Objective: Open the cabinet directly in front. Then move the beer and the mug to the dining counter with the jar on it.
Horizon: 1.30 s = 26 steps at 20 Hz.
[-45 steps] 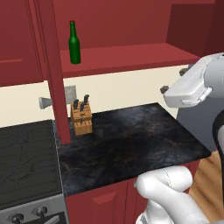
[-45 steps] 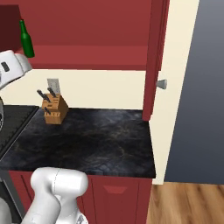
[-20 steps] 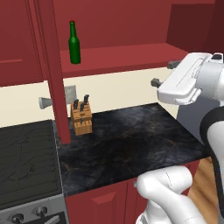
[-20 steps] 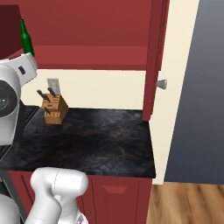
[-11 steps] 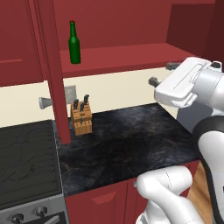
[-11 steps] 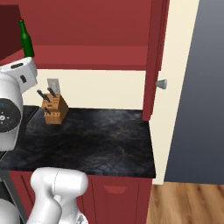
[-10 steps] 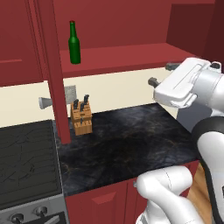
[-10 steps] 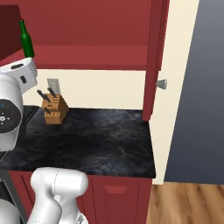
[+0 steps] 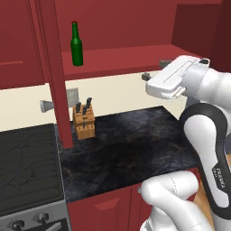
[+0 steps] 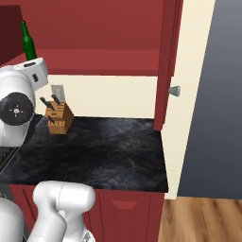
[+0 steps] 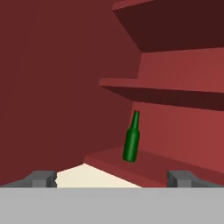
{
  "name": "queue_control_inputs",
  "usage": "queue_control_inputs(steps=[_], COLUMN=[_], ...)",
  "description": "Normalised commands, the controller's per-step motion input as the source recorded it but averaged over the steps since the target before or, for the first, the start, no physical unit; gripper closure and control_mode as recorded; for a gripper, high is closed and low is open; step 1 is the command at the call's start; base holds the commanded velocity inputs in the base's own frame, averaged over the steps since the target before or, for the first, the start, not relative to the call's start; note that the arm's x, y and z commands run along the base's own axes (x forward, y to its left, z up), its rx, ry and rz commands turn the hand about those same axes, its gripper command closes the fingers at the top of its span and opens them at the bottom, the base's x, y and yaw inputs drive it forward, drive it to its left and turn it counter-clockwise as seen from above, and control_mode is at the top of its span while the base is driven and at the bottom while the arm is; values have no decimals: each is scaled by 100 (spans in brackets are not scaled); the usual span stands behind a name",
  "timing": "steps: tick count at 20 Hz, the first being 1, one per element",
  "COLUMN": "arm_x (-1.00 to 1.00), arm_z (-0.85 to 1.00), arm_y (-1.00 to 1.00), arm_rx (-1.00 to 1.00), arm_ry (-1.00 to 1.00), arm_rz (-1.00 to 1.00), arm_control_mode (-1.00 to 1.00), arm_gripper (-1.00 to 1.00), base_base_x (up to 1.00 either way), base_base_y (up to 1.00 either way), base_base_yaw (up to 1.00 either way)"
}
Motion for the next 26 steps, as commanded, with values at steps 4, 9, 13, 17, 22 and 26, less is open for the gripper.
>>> queue_control_inputs(steps=[4, 9, 13, 17, 22, 26], arm_x=[71, 71, 70, 68, 47, 5], arm_z=[0, 0, 1, 5, 0, 0], arm_y=[24, 37, 40, 37, 24, 5], arm_rx=[6, 4, 3, 0, 0, 0], arm_ry=[4, 6, 11, 24, 13, 0], arm_rz=[0, 0, 1, 6, 4, 0], arm_control_mode=[-100, -100, -100, -100, -100, -100], arm_gripper=[-100, -100, -100, -100, -100, -100], base_base_x=[0, 0, 0, 0, 0, 0], base_base_y=[0, 0, 0, 0, 0, 0], base_base_yaw=[0, 0, 0, 0, 0, 0])
